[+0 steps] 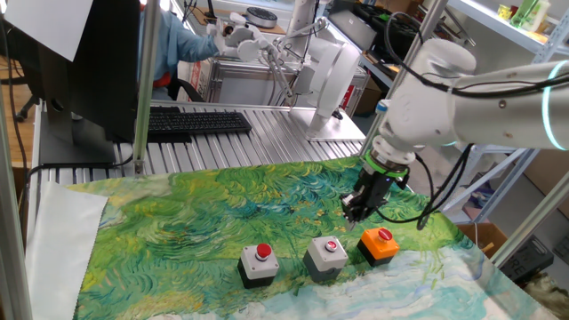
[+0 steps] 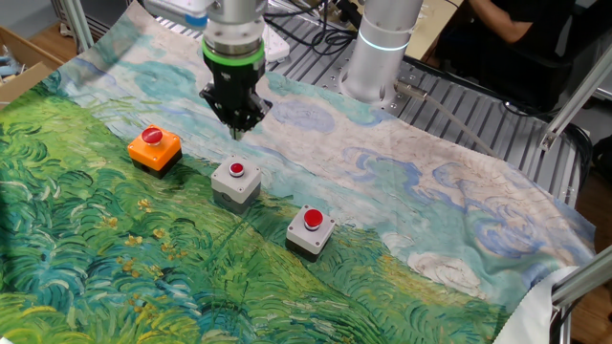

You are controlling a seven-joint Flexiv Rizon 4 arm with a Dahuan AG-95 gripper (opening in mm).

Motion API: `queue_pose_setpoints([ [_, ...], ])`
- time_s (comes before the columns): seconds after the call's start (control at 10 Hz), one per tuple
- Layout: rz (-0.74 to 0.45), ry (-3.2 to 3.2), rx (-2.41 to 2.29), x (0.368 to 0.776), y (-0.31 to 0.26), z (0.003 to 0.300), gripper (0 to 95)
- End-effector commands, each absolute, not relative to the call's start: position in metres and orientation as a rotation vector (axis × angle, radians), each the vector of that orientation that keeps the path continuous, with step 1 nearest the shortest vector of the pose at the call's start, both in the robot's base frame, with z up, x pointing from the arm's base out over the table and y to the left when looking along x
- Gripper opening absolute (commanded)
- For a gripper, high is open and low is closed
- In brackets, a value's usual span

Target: Press three buttons from left to right in sequence

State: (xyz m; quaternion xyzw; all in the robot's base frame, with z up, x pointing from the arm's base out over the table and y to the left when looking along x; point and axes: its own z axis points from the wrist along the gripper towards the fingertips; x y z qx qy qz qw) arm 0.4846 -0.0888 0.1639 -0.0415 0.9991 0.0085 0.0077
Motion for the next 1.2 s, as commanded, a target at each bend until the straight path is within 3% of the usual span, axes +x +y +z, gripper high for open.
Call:
queue_pose_setpoints([
  [0.1, 0.026, 3.12, -0.132, 0.484, -0.088, 0.164, 0.0],
  [1.2, 0.006, 3.113, -0.122, 0.49, -0.086, 0.142, 0.0],
])
